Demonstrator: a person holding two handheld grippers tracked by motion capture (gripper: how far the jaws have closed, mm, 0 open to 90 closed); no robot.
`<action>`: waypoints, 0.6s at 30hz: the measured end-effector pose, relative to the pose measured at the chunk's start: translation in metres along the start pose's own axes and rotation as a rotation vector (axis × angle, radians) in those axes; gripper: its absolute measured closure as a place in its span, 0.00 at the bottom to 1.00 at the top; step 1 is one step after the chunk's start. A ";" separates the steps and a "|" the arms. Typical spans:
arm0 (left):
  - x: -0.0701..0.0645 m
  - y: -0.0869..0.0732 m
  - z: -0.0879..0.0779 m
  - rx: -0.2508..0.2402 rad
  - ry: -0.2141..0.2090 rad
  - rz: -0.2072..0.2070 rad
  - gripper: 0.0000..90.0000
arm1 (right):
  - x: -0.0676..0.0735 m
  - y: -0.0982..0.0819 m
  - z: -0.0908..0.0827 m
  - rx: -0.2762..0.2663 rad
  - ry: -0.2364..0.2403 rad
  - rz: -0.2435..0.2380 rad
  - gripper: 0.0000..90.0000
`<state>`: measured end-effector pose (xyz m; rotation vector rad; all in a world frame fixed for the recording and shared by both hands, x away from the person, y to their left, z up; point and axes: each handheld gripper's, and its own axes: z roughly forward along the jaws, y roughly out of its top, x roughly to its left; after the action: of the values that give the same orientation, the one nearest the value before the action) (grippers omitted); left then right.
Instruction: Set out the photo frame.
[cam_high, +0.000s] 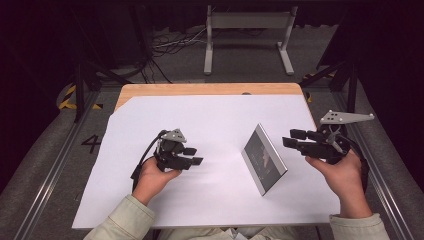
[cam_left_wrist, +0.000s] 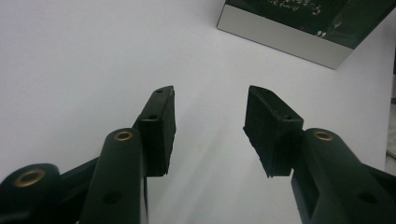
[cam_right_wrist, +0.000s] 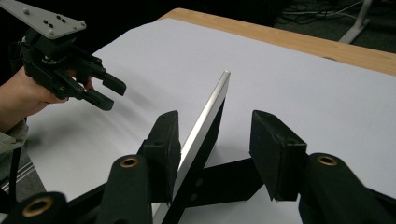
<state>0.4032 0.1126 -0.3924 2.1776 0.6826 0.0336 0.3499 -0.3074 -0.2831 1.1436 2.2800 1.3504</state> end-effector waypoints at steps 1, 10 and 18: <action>0.001 -0.001 -0.001 -0.001 0.003 -0.003 0.60 | 0.001 0.002 0.001 0.008 0.001 0.002 0.58; 0.010 -0.010 -0.010 -0.003 0.031 -0.035 0.57 | 0.008 0.016 0.016 0.119 -0.013 0.036 0.56; 0.013 -0.012 -0.010 -0.001 0.046 -0.046 0.57 | 0.010 0.021 0.027 0.179 -0.021 0.070 0.57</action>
<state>0.4060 0.1319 -0.3972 2.1655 0.7585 0.0604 0.3691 -0.2772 -0.2783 1.2980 2.4066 1.1703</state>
